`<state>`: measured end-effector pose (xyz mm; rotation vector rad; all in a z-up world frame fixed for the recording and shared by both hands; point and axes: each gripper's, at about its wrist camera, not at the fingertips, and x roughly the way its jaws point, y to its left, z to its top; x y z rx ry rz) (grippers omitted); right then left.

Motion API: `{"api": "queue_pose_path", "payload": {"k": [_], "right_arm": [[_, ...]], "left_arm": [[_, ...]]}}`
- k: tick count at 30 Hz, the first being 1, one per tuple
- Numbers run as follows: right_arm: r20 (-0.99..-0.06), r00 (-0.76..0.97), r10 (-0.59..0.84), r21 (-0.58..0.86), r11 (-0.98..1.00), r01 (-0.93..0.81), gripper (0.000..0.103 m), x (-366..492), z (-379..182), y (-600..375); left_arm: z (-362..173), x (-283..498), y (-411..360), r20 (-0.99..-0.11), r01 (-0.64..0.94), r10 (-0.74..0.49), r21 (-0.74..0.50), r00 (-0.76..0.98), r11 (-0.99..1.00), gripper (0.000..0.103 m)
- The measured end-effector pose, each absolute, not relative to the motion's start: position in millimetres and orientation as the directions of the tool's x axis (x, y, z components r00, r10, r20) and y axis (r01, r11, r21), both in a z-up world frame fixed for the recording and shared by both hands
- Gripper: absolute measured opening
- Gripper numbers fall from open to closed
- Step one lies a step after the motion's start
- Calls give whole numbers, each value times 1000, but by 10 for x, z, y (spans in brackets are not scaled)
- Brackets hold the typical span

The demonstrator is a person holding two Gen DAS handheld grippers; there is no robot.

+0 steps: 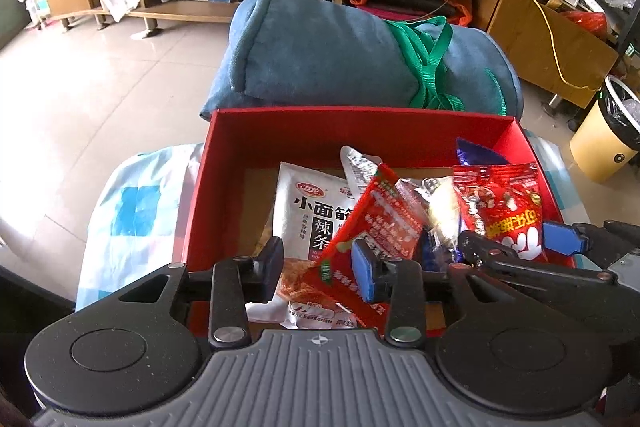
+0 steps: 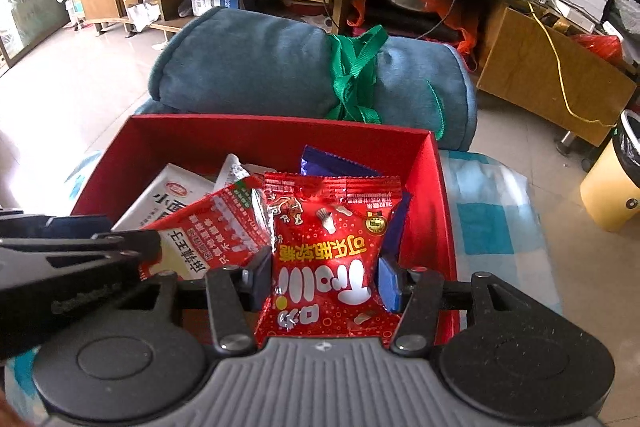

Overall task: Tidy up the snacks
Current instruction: 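Open both tools to drop the red packets into the box, then withdraw both tools toward the gold foil packet and Kapron bag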

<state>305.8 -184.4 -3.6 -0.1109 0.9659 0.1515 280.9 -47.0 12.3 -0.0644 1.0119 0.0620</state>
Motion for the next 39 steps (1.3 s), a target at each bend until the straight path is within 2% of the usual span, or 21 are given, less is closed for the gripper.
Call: {"api": "queue_pose_path", "payload": {"k": [10, 15, 22, 39], "right_arm": [[-841, 538, 57, -45, 984, -174, 61, 3088, -119, -1862], [-852, 522, 48, -50, 984, -171, 73, 3093, -160, -1896], [-837, 546, 26, -85, 980, -178, 75, 3073, -119, -1885], [-817, 575, 41, -71, 983, -171, 76, 2710, 114, -2107]], "left_arm": [[111, 2801, -457, -851, -82, 20, -27, 525, 996, 54], [106, 2801, -440, -853, -84, 19, -29, 522, 996, 58], [114, 2789, -427, -852, -85, 19, -30, 524, 996, 65], [238, 2523, -336, -845, -54, -26, -65, 534, 996, 71]]}}
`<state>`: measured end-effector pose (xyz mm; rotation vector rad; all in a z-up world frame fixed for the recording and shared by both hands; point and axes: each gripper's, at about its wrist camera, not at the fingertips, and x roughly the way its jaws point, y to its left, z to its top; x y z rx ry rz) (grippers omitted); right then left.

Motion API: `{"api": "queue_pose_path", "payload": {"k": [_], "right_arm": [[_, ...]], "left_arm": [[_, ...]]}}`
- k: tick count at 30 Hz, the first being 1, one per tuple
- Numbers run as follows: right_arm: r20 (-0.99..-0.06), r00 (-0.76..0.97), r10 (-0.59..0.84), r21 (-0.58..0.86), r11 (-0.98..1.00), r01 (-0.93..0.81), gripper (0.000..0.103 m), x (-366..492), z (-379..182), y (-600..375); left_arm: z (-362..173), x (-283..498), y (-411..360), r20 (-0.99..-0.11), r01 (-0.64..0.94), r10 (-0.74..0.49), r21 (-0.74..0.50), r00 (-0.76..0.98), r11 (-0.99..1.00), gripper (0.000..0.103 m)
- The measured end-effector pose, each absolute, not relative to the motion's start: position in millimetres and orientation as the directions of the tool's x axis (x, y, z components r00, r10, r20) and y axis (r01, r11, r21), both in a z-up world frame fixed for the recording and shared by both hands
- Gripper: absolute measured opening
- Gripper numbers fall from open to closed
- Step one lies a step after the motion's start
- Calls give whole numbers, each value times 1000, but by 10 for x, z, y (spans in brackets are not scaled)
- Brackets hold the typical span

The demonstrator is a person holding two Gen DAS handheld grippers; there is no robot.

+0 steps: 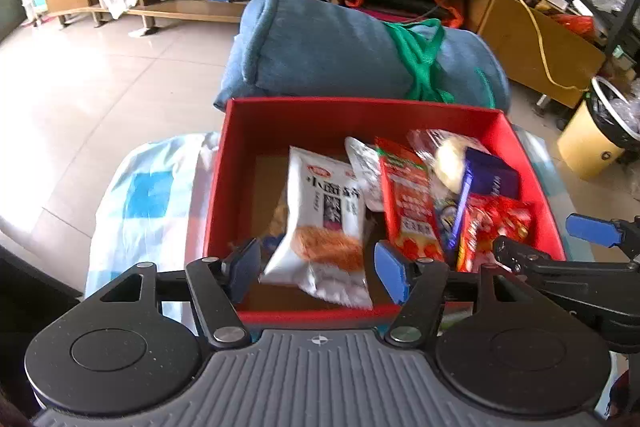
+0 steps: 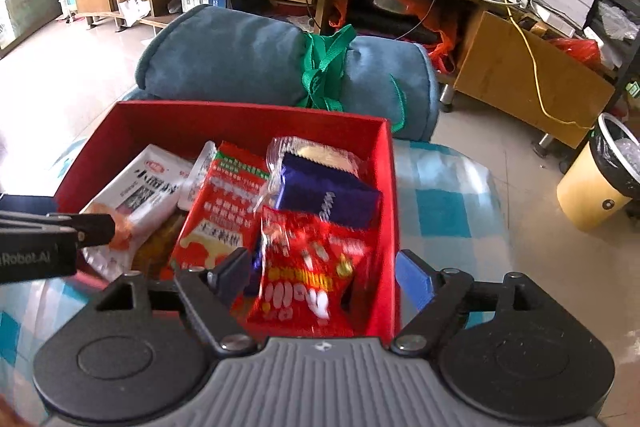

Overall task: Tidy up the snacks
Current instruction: 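Withdraw both tools toward the gold foil packet and Kapron bag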

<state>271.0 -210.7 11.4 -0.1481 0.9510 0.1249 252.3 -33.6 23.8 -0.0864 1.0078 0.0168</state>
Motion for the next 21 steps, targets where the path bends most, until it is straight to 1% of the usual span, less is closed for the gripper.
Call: {"api": "queue_pose_path", "payload": {"k": [6, 10, 12, 16, 21], "right_arm": [[-825, 564, 40, -76, 980, -182, 77, 2359, 165, -2212], [-849, 525, 67, -51, 977, -207, 77, 2201, 68, -2199], [-869, 489, 77, -37, 975, -219, 77, 2182, -45, -2168], [-905, 405, 132, 48, 976, -213, 77, 2250, -272, -2129], [-921, 371, 122, 53, 980, -191, 77, 2356, -473, -2080]], "left_arm": [[289, 2237, -418, -850, -3, -104, -124, 517, 992, 73], [199, 2071, -512, -866, 15, -132, -142, 482, 990, 73], [132, 2022, -534, -876, 9, -137, -150, 462, 989, 73], [44, 1997, -503, -890, -22, -125, -150, 438, 988, 73], [-15, 1997, -435, -895, -41, -124, -157, 429, 987, 76]]}}
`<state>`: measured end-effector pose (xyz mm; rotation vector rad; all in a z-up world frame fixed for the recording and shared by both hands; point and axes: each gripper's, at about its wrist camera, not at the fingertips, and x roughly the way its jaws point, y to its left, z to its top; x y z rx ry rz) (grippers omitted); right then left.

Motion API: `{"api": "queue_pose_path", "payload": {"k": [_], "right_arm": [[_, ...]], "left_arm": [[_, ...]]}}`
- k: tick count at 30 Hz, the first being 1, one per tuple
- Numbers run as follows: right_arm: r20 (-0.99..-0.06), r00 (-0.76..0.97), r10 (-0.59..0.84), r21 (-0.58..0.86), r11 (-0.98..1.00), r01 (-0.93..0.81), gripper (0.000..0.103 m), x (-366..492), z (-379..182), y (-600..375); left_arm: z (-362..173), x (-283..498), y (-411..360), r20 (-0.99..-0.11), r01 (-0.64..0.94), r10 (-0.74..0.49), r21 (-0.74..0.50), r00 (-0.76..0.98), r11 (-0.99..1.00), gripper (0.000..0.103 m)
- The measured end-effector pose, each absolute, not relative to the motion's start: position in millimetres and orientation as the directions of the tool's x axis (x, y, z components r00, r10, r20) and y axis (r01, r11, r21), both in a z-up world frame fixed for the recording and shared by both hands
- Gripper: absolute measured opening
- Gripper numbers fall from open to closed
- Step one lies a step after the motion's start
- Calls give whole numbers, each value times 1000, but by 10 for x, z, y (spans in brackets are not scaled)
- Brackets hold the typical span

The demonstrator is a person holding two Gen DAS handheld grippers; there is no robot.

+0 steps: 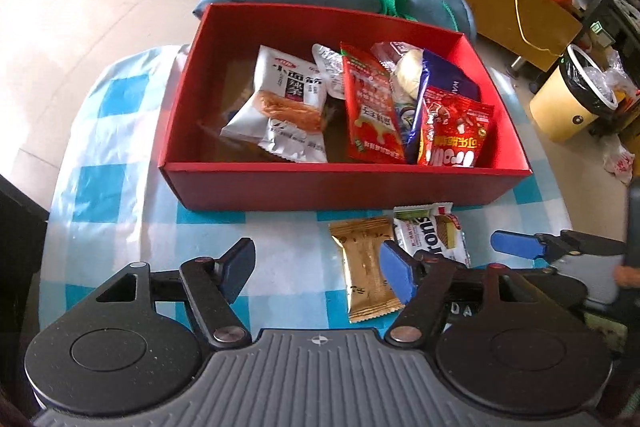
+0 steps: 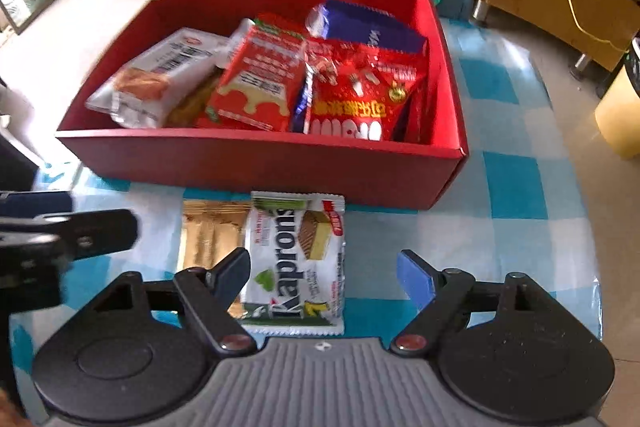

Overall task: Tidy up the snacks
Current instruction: 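Withdraw both tools toward the gold foil packet and Kapron bag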

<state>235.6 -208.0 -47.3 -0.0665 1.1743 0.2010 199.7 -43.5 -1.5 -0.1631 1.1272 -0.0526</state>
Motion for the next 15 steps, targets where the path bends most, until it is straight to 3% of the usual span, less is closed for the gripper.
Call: {"api": "queue_pose_path", "payload": {"k": [3, 11, 13, 15], "right_arm": [[-919, 348, 188, 142, 978, -154, 77, 2425, -515, -2121], [-922, 357, 150, 83, 977, -194, 79, 2508, -575, -1989], [-924, 358, 133, 72, 982, -177, 76, 2505, -579, -2071], [-921, 368, 126, 65, 983, -173, 62, 2473, -557, -2152]], "left_arm": [[-61, 2007, -424, -901, -40, -138, -169, 412, 985, 76], [-141, 2017, -392, -911, -39, -147, -176, 385, 984, 77], [-161, 2006, -381, -913, -40, -148, -176, 379, 984, 78], [-191, 2001, -396, -917, -32, -153, -178, 369, 984, 80]]}}
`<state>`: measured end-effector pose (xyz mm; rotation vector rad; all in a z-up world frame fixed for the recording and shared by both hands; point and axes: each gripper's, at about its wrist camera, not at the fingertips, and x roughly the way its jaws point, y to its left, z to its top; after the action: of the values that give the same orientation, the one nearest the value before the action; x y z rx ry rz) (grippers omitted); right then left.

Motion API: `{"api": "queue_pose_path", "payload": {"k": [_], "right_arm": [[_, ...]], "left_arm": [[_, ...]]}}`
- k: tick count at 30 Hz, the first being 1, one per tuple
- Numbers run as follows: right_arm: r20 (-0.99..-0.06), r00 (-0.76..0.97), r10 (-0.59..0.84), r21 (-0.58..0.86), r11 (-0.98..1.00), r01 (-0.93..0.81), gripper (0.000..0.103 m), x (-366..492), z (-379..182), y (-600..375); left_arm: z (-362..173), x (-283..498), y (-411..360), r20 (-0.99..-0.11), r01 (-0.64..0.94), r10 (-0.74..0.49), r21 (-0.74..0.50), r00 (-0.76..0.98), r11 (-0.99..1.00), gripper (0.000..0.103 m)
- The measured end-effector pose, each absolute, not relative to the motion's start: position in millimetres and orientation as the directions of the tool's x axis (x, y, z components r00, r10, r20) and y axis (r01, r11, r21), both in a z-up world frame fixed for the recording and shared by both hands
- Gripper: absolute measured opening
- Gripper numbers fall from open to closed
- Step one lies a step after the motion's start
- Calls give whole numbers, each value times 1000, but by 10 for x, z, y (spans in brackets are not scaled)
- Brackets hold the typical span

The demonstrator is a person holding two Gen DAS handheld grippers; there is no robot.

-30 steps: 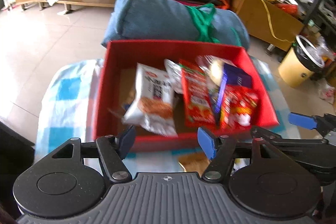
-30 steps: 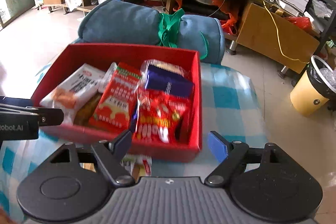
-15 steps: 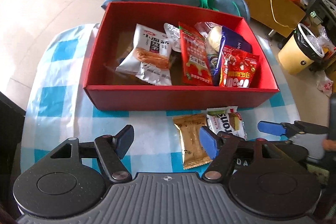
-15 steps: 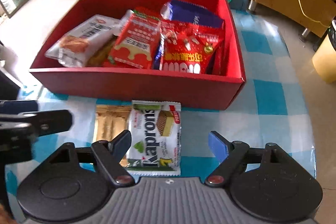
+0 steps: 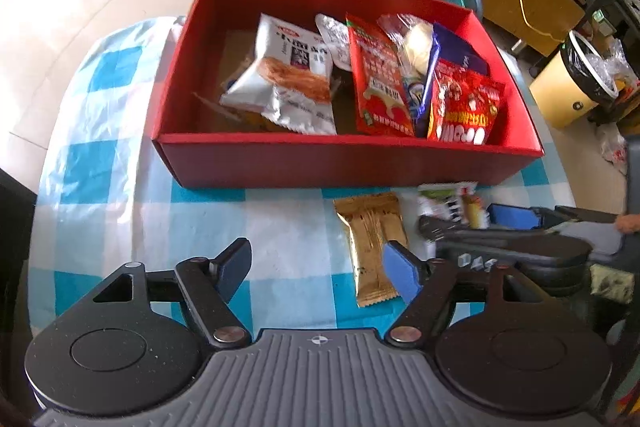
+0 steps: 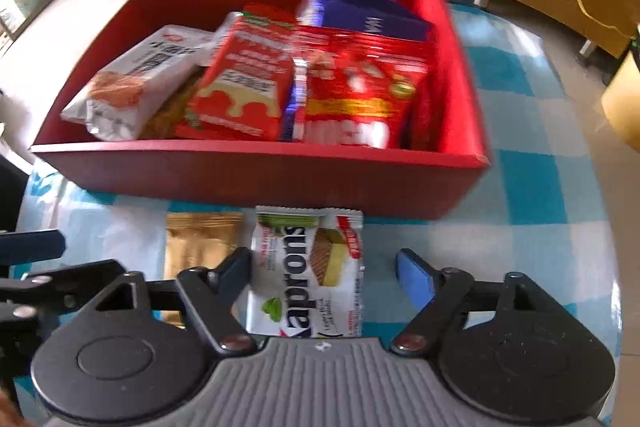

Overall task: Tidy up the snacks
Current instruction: 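Withdraw both tools toward the gold foil packet and Kapron bag, then grasp the gold foil packet with the left tool while the right tool grasps the Kapron bag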

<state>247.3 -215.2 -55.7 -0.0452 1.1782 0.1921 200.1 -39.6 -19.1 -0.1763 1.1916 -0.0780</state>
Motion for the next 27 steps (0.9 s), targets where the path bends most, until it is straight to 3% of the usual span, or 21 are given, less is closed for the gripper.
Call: {"api": "queue_pose_path", "payload": {"k": [2, 10, 14, 16, 17, 20, 22, 27], "right_arm": [[-921, 374, 104, 37, 983, -182, 56, 2433, -540, -2173], [-926, 370, 79, 9, 982, -187, 55, 2248, -542, -2330], [-922, 376, 90, 16, 980, -197, 57, 2162, -565, -2405], [-923, 370, 104, 25, 977, -214, 65, 2165, -579, -2399], [-926, 361, 112, 34, 976, -216, 78, 2174, -603, -2397], [-932, 335, 139, 52, 965, -256, 102, 2181, -675, -2315], [-938, 334, 91, -12, 955, -296, 102, 2170, -712, -2204], [-927, 362, 97, 1, 966, -257, 102, 2228, -721, -2246]], "left_arm": [[-244, 2007, -446, -922, -24, -165, -185, 349, 982, 80], [-461, 2172, -645, -933, -96, -204, -242, 296, 966, 82], [-561, 2250, -833, -943, -79, -126, -157, 308, 984, 83], [-564, 2210, -945, -942, -46, -66, -85, 330, 995, 79], [-570, 2189, -980, -940, -31, -44, -58, 339, 998, 76], [-558, 2156, -979, -934, -13, -22, -28, 358, 1000, 66], [-547, 2162, -943, -932, -1, -10, -11, 363, 1000, 55], [-540, 2154, -878, -933, 20, -24, -18, 358, 1000, 54]]}}
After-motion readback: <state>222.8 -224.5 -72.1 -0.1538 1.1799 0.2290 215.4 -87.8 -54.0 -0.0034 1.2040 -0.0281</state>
